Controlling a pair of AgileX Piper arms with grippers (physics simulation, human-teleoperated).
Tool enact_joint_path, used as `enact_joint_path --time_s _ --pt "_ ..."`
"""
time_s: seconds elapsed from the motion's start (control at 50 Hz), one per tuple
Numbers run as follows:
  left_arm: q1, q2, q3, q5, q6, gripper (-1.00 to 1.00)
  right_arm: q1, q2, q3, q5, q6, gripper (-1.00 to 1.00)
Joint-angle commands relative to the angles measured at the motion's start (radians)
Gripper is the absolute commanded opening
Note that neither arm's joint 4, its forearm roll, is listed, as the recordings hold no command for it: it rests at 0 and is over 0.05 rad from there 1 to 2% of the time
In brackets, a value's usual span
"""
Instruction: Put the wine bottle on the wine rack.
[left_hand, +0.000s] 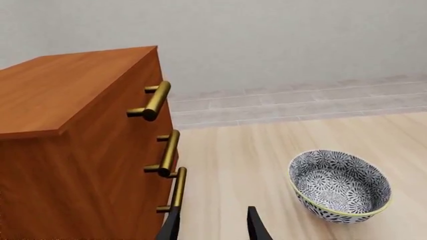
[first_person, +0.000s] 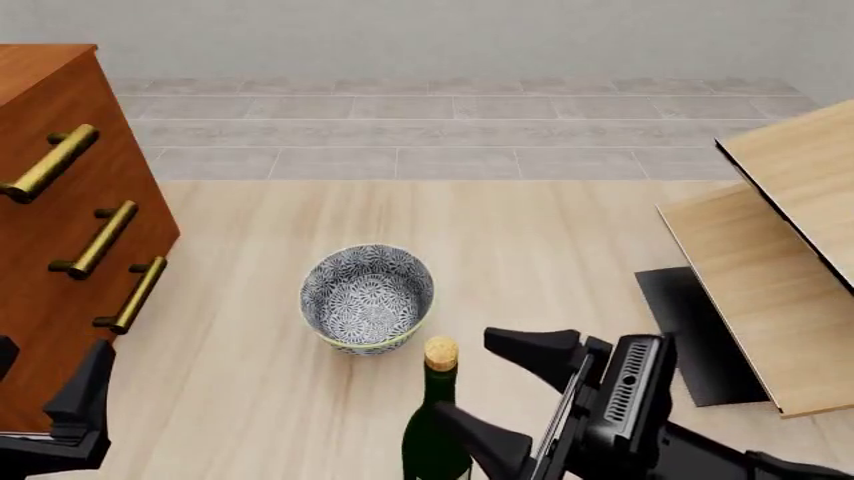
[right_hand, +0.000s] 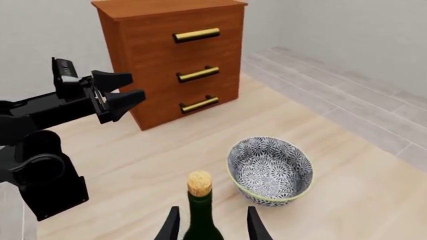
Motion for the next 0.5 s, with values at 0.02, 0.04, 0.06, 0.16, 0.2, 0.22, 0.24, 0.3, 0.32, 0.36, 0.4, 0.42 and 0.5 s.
enact_joint_path --time_s 0.02,0.04,0.06,0.16,0.2,0.22,0.24,0.3,0.32,0.36,0.4,0.42,0.5 --pt "0.002 -0.008 -0.001 0.014 0.002 1.0 0.017 0.067 -0.008 -0.06 0.0 1.0" --pt "0.001 -0.012 -0.001 0.018 0.003 1.0 0.019 0.07 -0.008 -0.064 0.0 1.0" --pt "0.001 -0.014 -0.001 0.02 0.002 1.0 0.019 0.073 -0.009 -0.067 0.001 1.0" --pt "0.004 -0.019 0.0 0.028 0.003 1.0 0.02 0.086 -0.007 -0.081 0.002 1.0" --pt "0.004 -0.016 0.0 0.026 0.004 1.0 0.021 0.099 -0.007 -0.091 0.002 1.0" --pt "0.005 -0.014 0.0 0.024 0.004 1.0 0.021 0.103 -0.008 -0.095 0.002 1.0" --pt "0.003 -0.011 0.0 0.023 0.002 1.0 0.021 0.106 -0.008 -0.099 0.003 1.0" --pt "0.002 -0.01 0.0 0.024 0.003 1.0 0.025 0.117 -0.009 -0.109 0.005 1.0" --pt "0.002 -0.01 0.0 0.024 0.003 1.0 0.025 0.117 -0.009 -0.109 0.005 1.0" --pt "0.003 -0.017 0.0 0.032 0.006 1.0 0.028 0.132 -0.011 -0.119 0.004 1.0" --pt "0.004 -0.02 0.0 0.037 0.007 1.0 0.027 0.135 -0.012 -0.122 0.003 1.0" --pt "0.005 -0.022 0.0 0.039 0.008 1.0 0.028 0.139 -0.013 -0.125 0.002 1.0" --pt "0.004 -0.022 0.0 0.042 0.006 1.0 0.035 0.155 -0.02 -0.135 0.002 1.0"
